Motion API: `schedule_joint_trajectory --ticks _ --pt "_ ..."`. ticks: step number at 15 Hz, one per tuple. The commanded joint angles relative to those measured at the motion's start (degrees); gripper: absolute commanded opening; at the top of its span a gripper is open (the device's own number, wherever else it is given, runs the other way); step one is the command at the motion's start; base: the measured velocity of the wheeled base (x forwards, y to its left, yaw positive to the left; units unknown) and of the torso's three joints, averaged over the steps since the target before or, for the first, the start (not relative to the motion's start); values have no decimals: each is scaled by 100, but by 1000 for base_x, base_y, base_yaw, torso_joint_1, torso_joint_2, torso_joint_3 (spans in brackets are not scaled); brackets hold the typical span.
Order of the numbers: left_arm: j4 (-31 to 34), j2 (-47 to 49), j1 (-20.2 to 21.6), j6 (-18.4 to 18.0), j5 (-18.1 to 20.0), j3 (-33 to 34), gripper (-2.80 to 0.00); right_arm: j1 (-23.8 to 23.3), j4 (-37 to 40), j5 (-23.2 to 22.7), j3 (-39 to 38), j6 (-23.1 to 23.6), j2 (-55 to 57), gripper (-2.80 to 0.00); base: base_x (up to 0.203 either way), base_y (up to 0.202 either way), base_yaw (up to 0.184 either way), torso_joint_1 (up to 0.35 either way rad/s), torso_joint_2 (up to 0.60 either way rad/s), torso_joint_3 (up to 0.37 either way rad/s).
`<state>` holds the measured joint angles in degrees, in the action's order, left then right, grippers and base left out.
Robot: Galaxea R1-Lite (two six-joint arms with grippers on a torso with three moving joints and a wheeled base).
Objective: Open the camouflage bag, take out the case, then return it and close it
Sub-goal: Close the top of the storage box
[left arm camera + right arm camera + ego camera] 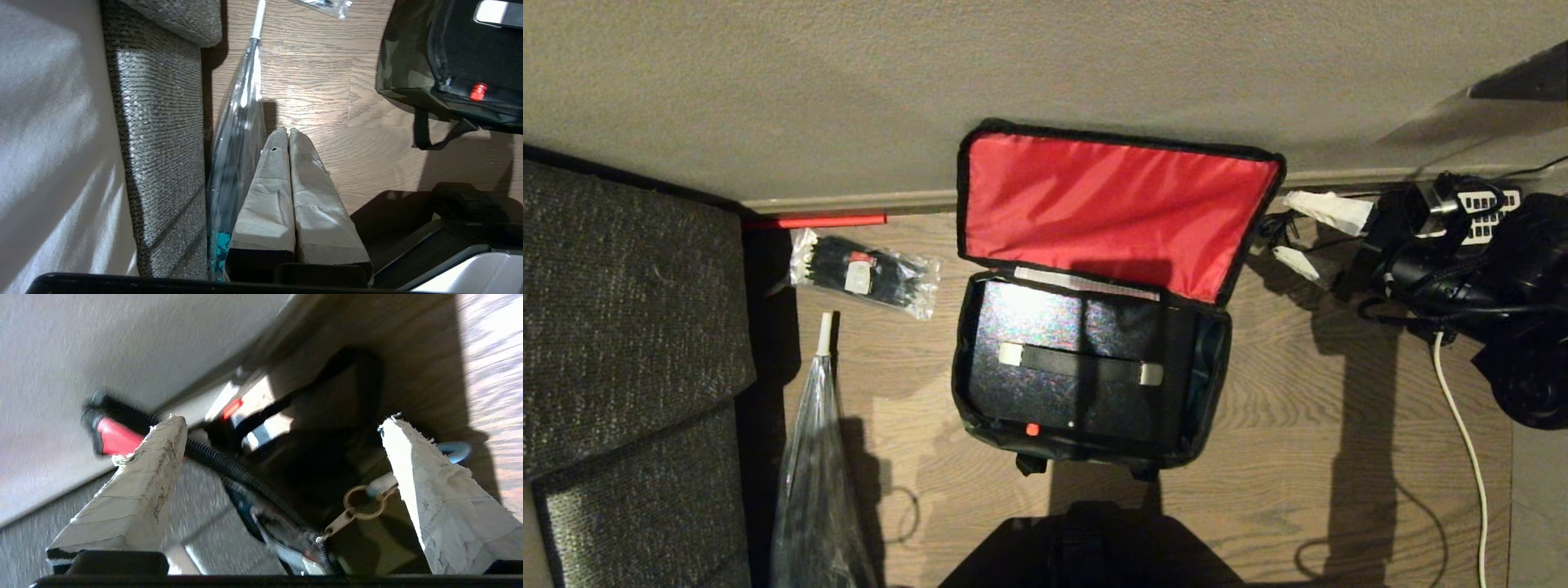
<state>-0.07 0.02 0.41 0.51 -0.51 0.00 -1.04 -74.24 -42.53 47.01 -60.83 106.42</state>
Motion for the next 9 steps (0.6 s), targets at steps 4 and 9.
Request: schedule_joint_trajectory --ticks 4,9 --pt "-1 -2 2 2 -2 9 -280 13 5 363 249 -244 329 0 0 0 0 0 0 0" --pt "-1 -11 2 2 -2 9 -280 402 -60 877 776 -1435 668 0 0 0 0 0 0 0"
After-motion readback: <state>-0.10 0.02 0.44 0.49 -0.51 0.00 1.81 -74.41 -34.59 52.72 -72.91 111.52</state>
